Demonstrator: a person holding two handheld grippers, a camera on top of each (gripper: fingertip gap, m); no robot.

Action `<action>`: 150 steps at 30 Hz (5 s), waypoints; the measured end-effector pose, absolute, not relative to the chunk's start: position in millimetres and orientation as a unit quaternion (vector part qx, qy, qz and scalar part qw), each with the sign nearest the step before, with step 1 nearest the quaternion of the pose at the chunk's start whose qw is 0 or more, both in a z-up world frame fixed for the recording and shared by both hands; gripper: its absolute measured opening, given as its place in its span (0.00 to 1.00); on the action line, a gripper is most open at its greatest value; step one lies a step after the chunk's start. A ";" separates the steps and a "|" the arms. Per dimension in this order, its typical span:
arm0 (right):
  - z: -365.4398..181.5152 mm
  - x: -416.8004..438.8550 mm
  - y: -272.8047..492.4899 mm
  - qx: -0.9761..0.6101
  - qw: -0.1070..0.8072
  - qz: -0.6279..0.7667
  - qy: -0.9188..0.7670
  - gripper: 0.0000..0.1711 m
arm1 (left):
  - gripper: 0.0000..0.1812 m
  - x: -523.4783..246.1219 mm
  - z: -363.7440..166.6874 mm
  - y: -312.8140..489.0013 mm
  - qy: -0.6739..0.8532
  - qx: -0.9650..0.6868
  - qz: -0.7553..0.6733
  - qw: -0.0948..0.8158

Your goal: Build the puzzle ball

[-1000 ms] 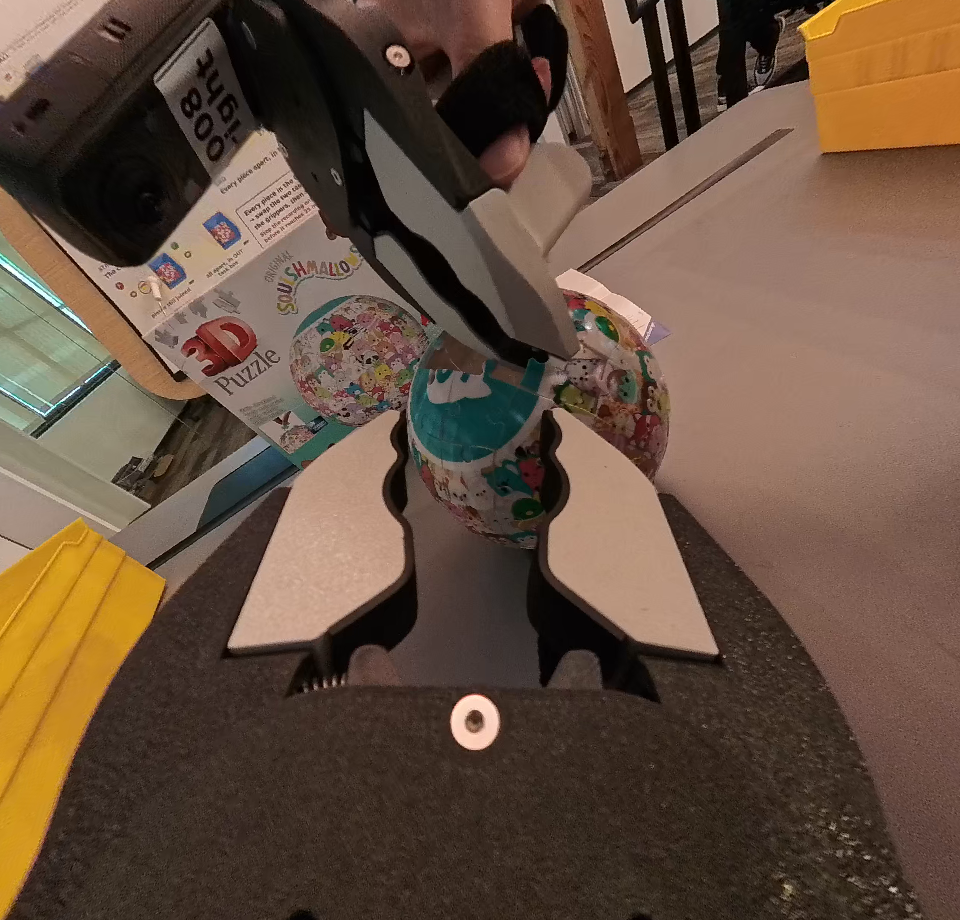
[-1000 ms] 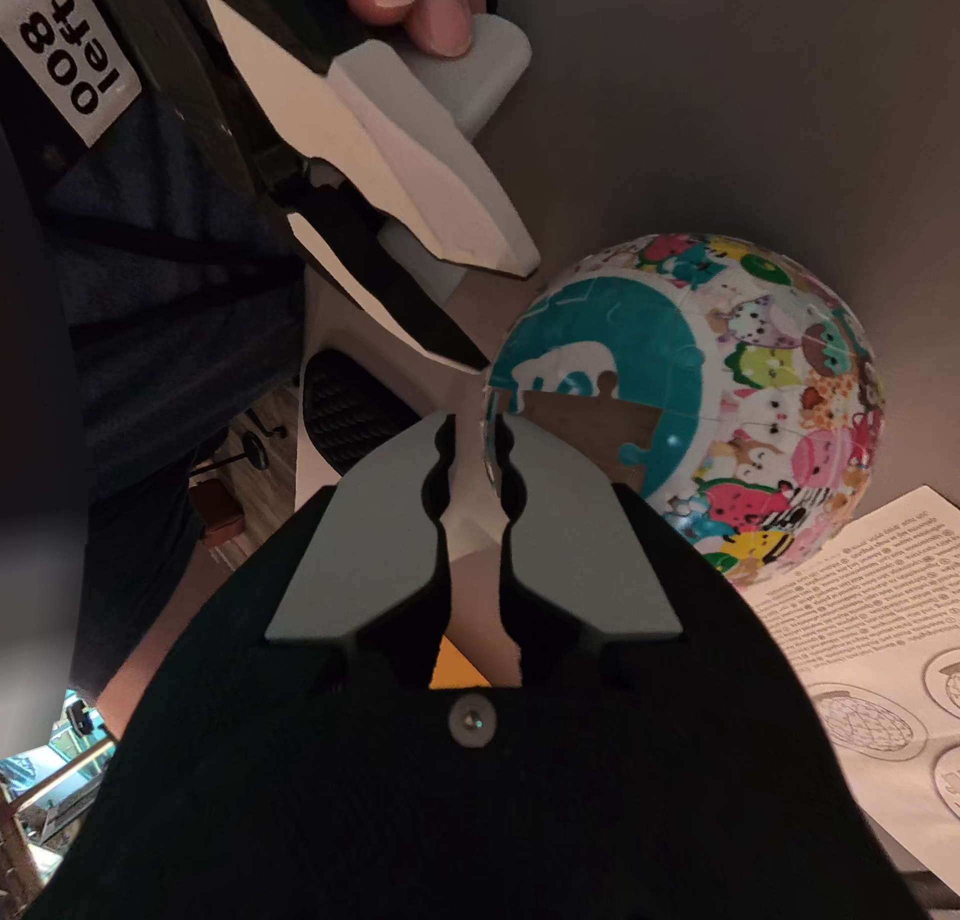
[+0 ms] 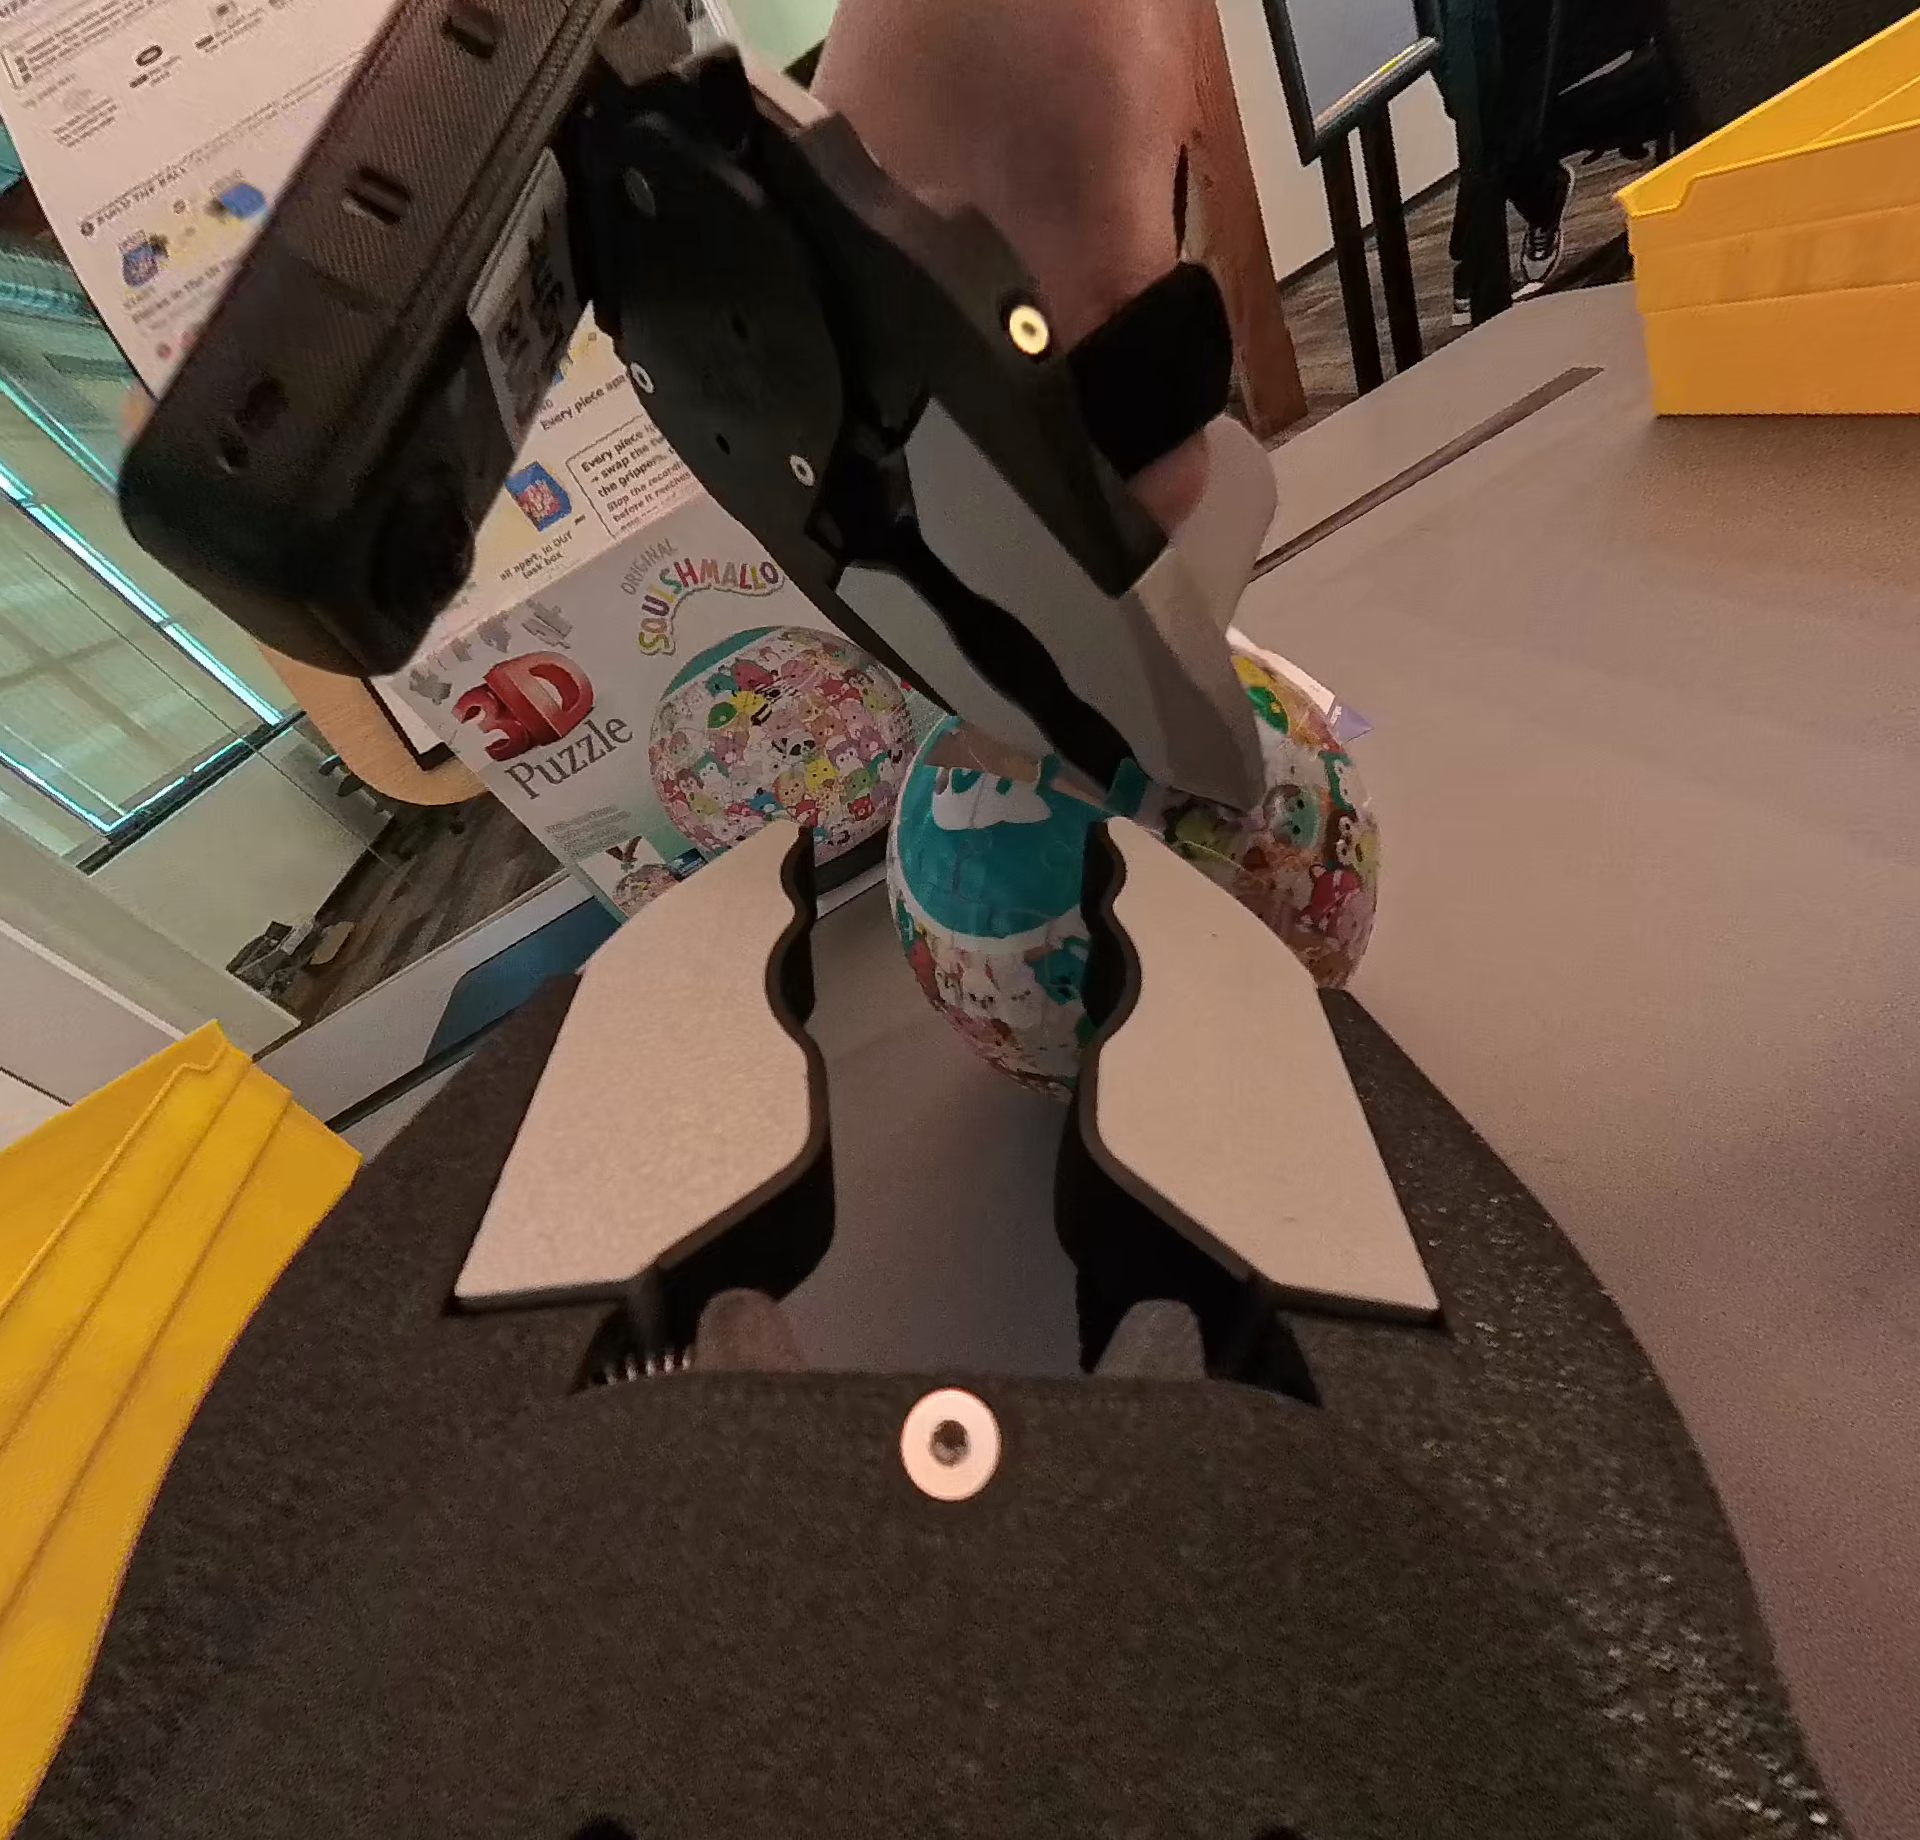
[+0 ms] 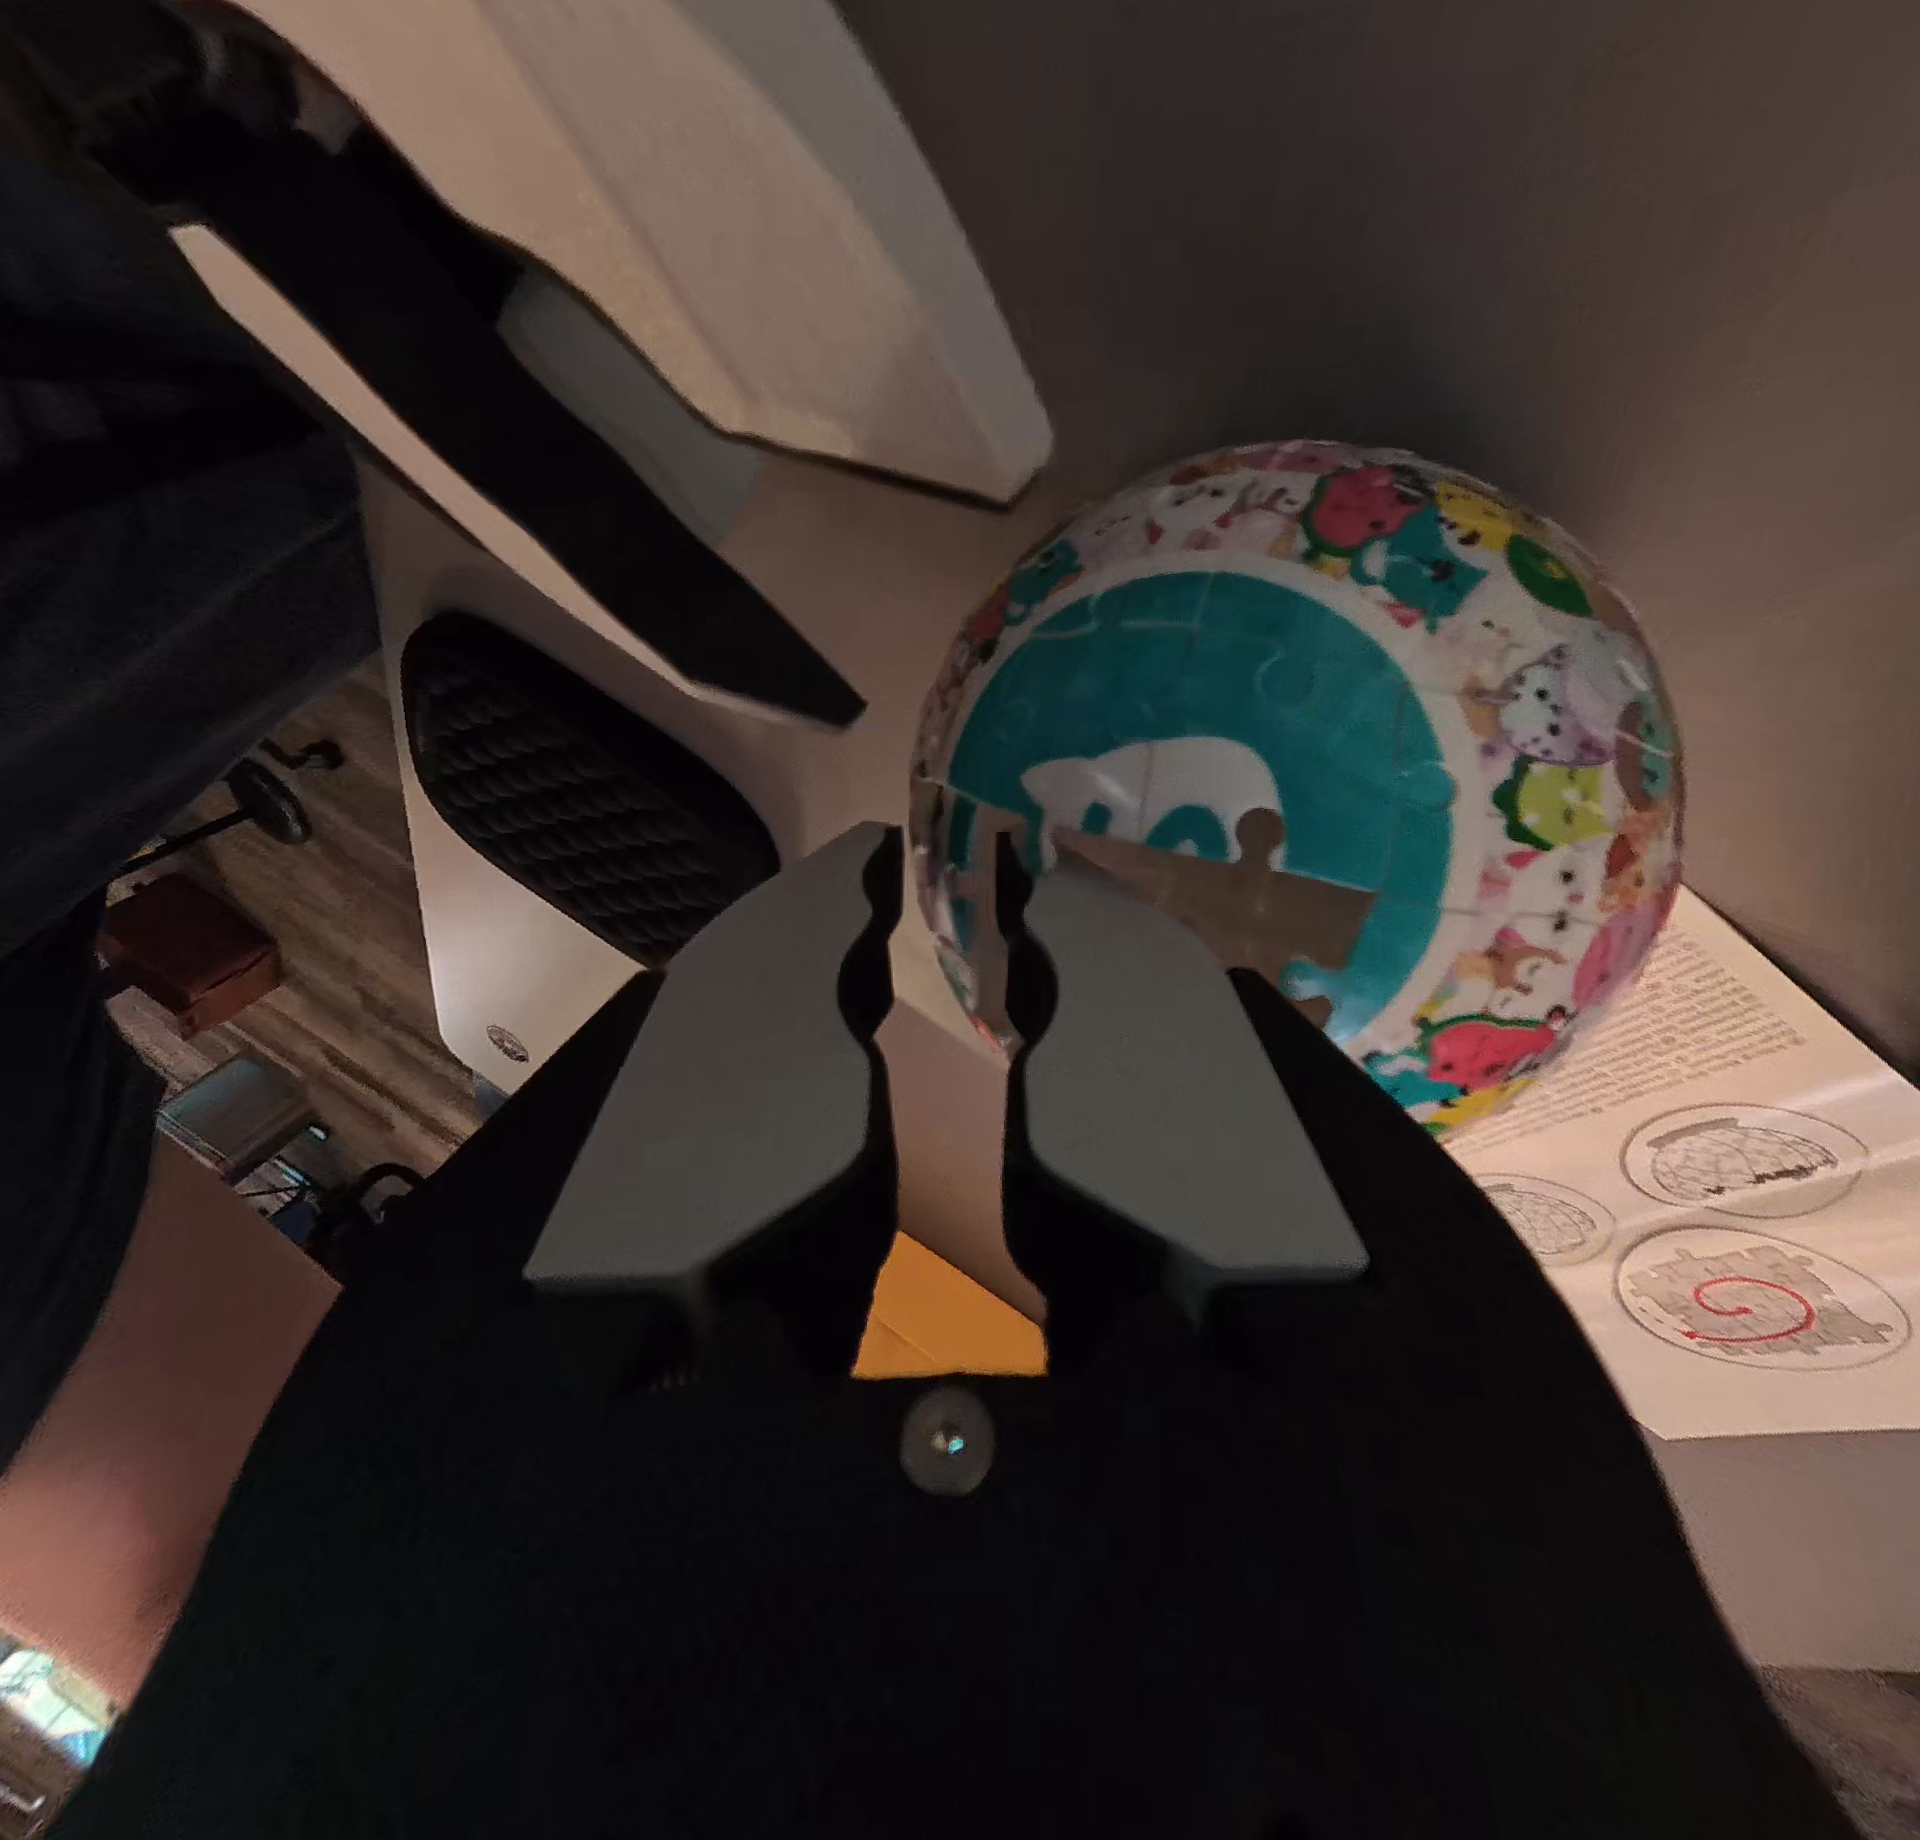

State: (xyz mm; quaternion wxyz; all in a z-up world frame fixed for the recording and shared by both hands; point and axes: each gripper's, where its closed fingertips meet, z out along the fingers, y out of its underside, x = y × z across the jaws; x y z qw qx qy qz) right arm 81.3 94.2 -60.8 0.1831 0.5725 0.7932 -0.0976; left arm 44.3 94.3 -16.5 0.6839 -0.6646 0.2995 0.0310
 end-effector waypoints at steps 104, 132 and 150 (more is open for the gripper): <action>-8.9 40.3 100.7 0.747 0.134 -0.347 0.552 0.28 | 0.26 23.6 -38.4 112.7 0.352 -0.674 -0.049 0.647; -44.9 47.0 112.5 0.765 0.159 -0.310 0.542 0.09 | 0.25 21.5 -36.9 118.9 0.342 -0.674 -0.097 0.648; -48.1 48.9 99.6 0.748 0.203 -0.333 0.537 0.02 | 0.23 26.0 -37.7 115.4 0.350 -0.667 -0.097 0.651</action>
